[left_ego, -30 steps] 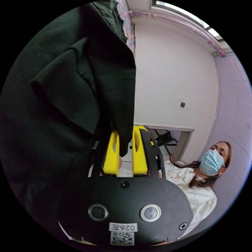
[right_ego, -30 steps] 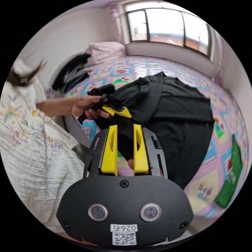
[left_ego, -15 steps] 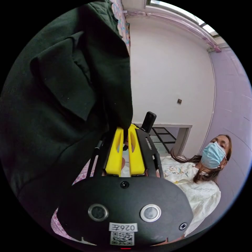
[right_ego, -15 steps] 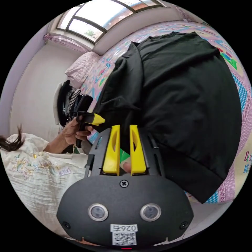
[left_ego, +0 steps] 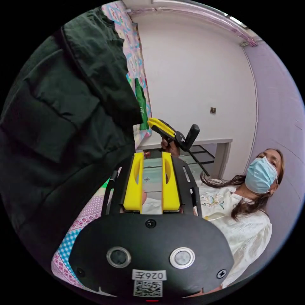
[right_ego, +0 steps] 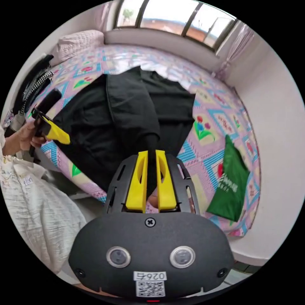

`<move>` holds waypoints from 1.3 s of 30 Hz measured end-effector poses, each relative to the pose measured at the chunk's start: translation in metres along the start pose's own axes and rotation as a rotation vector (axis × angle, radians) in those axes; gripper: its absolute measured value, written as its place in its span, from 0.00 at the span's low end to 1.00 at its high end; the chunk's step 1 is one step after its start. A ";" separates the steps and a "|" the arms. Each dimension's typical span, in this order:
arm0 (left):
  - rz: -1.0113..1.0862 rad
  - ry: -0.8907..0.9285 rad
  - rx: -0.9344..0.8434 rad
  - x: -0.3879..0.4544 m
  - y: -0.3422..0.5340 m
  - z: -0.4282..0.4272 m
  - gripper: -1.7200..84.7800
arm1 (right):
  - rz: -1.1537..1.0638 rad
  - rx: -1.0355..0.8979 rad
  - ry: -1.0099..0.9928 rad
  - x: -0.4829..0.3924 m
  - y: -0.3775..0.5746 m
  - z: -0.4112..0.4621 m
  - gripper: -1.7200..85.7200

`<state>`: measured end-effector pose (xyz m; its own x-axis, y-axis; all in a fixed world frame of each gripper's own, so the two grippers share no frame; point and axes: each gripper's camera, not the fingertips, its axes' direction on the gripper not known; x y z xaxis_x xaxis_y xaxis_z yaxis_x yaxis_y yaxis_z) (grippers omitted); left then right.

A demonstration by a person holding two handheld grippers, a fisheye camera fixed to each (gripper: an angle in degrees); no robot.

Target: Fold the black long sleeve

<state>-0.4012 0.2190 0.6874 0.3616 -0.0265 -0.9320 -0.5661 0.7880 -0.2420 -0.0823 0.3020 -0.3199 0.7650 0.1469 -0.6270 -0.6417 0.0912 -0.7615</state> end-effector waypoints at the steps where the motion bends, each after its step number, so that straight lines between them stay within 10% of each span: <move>1: -0.020 -0.006 0.029 -0.004 0.005 -0.005 0.12 | 0.028 -0.004 -0.099 0.004 0.014 0.014 0.06; 18: 0.128 -1.222 0.294 0.089 -0.115 -0.025 0.19 | 0.304 0.171 -0.509 0.021 0.074 0.039 0.07; 29: 0.103 -1.412 0.106 0.024 -0.207 0.049 0.21 | 0.104 0.278 -0.430 -0.008 -0.061 0.010 0.06; 35: 0.080 -1.530 -0.061 -0.022 -0.216 0.068 0.03 | 0.019 0.313 -0.459 -0.003 -0.210 0.034 0.06; 39: 0.060 -1.340 -0.008 -0.045 -0.204 0.044 0.02 | -0.019 0.245 -0.544 -0.008 -0.324 0.078 0.06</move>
<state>-0.2691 0.0868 0.7904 0.7754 0.6303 0.0387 -0.6094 0.7629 -0.2158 0.1150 0.3484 -0.0553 0.6801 0.6205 -0.3904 -0.6715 0.3135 -0.6714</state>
